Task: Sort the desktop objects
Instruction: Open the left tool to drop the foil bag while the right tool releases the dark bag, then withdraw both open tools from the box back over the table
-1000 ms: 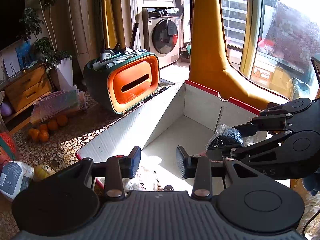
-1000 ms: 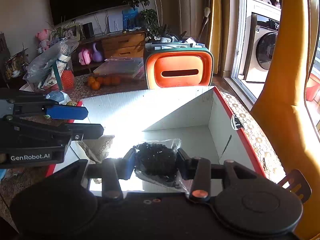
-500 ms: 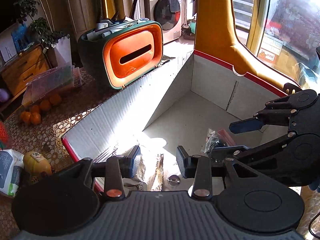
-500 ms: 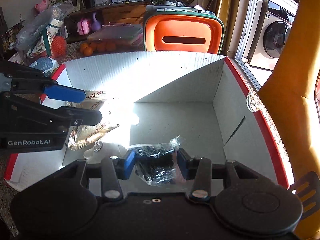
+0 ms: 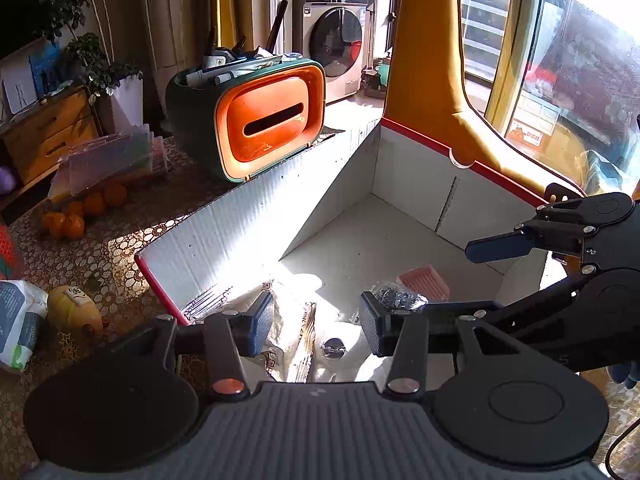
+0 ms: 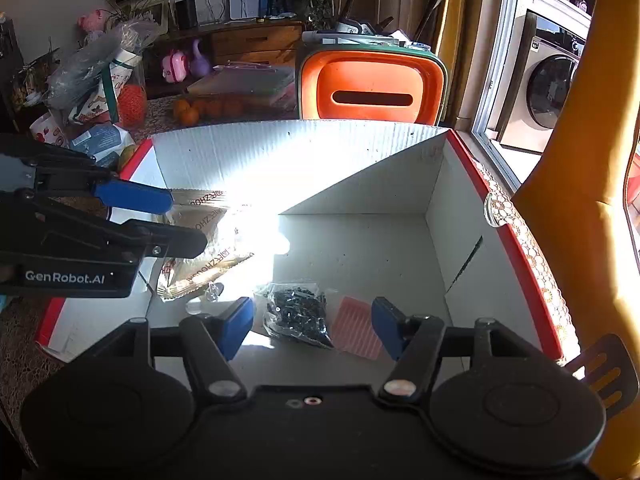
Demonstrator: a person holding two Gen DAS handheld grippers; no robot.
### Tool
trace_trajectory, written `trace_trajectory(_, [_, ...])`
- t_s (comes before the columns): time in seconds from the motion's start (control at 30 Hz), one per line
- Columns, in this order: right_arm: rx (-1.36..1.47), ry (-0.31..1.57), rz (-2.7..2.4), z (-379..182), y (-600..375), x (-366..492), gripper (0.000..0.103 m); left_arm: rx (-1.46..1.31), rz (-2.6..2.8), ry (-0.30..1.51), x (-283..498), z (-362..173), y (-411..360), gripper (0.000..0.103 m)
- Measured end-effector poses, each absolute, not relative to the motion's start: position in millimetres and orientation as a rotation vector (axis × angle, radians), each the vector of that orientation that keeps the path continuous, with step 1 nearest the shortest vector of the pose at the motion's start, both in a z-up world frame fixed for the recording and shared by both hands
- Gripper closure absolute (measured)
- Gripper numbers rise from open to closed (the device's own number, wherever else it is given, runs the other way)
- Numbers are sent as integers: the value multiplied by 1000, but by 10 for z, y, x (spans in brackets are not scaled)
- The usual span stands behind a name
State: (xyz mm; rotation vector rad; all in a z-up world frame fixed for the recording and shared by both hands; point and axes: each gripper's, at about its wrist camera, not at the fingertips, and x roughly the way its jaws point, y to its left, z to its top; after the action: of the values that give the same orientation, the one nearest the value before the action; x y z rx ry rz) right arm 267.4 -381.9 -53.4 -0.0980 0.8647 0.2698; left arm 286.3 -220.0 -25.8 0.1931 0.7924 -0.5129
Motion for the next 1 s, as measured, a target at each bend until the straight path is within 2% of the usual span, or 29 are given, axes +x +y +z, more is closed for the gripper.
trace_trajectory(0.17, [-53, 826, 280, -409, -3857, 2564, 30, 172, -530, 760, 2680, -147, -2129, 48])
trace_trajectory(0.5, [-27, 774, 302, -208, -3760, 2318, 23, 140, -527, 713, 2361, 37, -1905, 47])
trace_trajectory(1.0, [-1, 728, 312, -3, -3462, 1953, 15, 73, -494, 674, 1987, 203, -1414, 31])
